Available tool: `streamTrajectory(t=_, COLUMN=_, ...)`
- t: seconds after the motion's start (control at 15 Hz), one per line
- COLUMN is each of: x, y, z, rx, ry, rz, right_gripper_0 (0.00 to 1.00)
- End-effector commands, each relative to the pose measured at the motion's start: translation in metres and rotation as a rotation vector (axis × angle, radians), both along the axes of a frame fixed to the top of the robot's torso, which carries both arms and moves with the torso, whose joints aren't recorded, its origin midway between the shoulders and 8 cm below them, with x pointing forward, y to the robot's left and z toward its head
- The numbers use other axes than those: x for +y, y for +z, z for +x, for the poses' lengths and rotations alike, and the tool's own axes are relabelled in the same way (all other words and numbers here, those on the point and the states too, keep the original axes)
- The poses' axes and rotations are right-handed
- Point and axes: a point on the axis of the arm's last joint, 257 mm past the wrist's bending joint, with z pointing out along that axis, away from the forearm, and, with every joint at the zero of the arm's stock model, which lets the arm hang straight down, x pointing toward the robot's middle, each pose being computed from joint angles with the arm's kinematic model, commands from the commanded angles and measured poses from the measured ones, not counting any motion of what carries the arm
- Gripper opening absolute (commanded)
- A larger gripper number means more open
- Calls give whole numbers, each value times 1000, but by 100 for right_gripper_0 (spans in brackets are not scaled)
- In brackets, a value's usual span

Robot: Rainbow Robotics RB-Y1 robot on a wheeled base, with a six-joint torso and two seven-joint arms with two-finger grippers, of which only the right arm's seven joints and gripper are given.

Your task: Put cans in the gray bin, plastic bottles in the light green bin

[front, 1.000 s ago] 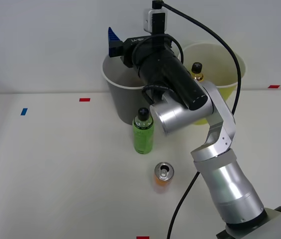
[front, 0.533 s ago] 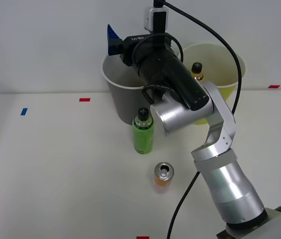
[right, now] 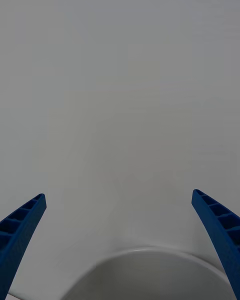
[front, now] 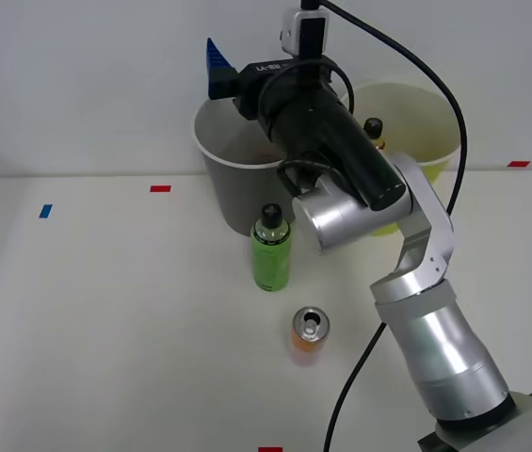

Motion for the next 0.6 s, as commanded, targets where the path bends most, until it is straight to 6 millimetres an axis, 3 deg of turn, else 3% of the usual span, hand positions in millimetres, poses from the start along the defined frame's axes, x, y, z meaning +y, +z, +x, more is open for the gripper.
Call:
streamTrajectory(t=0.07, x=-28, y=3, z=-1, rx=-18, ry=-8, rz=6, right_gripper_0=100)
streamTrajectory(t=0.33, x=-65, y=8, z=-24, rx=-3, ry=40, rz=85, right_gripper_0=100)
streamTrajectory(t=0.6, x=-125, y=-18, z=-79, rx=21, ry=31, rz=76, right_gripper_0=100)
